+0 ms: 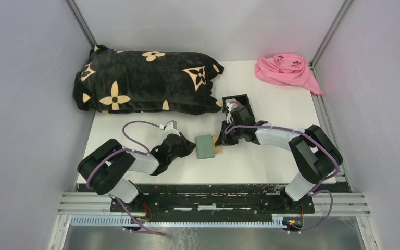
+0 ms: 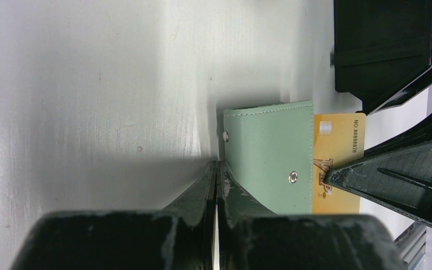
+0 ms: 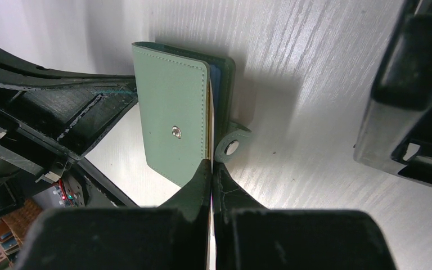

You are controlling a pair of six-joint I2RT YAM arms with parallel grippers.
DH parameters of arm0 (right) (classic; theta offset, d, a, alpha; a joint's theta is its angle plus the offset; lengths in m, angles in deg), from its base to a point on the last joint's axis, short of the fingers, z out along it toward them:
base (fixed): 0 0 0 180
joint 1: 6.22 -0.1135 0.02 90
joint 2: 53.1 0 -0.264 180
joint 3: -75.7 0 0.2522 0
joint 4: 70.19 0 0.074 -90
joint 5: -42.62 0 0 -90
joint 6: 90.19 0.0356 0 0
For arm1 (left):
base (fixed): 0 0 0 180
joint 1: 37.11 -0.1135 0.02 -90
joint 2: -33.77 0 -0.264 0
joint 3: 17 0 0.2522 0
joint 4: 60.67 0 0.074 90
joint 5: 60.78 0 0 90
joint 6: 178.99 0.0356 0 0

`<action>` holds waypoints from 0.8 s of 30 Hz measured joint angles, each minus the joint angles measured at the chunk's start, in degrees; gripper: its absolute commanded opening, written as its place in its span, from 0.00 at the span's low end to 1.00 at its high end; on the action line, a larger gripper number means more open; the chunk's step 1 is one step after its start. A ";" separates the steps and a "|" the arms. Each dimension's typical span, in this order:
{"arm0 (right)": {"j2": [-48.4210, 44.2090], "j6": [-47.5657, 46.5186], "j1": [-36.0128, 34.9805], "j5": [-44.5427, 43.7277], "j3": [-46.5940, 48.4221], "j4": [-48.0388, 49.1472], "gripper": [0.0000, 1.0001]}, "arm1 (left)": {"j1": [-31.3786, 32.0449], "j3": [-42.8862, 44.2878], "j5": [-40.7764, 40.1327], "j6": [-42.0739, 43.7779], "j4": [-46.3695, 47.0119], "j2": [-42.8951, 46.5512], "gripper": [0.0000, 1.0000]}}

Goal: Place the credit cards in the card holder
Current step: Open the card holder at the center of the board.

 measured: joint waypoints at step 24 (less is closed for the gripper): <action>-0.61 -0.42 0.00 -0.20 0.00 -0.72 0.01 | 0.00 0.00 0.15 0.00 1.05 -0.66 0.04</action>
